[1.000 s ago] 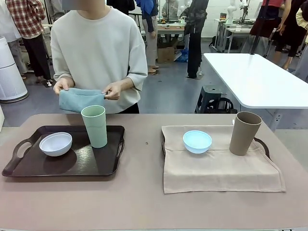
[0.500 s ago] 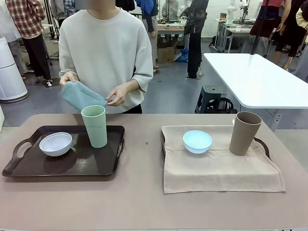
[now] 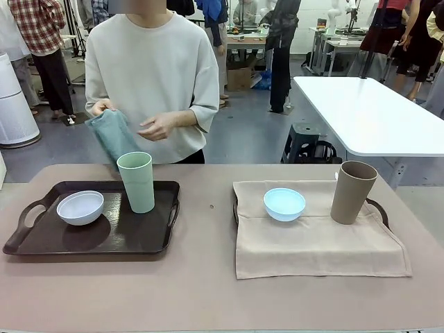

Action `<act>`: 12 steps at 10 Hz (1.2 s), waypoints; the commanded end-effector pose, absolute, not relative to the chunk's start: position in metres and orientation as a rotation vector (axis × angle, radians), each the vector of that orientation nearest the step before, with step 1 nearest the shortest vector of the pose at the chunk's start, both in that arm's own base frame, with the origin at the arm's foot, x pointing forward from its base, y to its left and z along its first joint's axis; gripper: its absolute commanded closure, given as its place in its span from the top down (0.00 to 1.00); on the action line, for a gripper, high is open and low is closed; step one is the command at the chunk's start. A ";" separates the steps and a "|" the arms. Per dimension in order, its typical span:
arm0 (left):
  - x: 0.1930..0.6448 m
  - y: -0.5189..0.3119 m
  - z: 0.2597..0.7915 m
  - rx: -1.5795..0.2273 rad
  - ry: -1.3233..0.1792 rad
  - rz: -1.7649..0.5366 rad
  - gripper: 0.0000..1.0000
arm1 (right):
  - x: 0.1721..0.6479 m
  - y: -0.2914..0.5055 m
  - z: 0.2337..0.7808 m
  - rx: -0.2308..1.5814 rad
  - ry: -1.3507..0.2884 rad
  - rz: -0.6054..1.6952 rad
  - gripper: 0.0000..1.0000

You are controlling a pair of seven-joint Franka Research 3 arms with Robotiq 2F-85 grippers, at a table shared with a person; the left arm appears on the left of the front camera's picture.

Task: Set up a tray with a mat and arrange the tableware.
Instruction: Pick up the Picnic Bowl and Reusable plastic cup from the Handle tray in front of the human's position and hold them in the air.

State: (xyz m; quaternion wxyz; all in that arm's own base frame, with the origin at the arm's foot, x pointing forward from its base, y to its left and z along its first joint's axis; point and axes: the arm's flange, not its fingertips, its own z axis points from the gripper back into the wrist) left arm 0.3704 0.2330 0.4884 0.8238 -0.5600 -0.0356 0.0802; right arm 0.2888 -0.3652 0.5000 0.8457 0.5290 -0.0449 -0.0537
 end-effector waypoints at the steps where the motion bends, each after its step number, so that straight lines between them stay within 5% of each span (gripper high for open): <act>1: 0.369 0.234 0.490 -1.198 -0.075 0.171 0.84 | 0.288 -0.366 0.500 1.120 -0.102 -0.116 1.00; 9: 0.410 0.114 0.541 -0.602 0.084 0.088 0.84 | 0.375 -0.130 0.603 0.632 -0.231 0.374 1.00; 12: 0.410 0.059 0.545 -0.373 0.019 0.164 0.84 | 0.400 -0.013 0.597 0.543 -0.322 0.643 1.00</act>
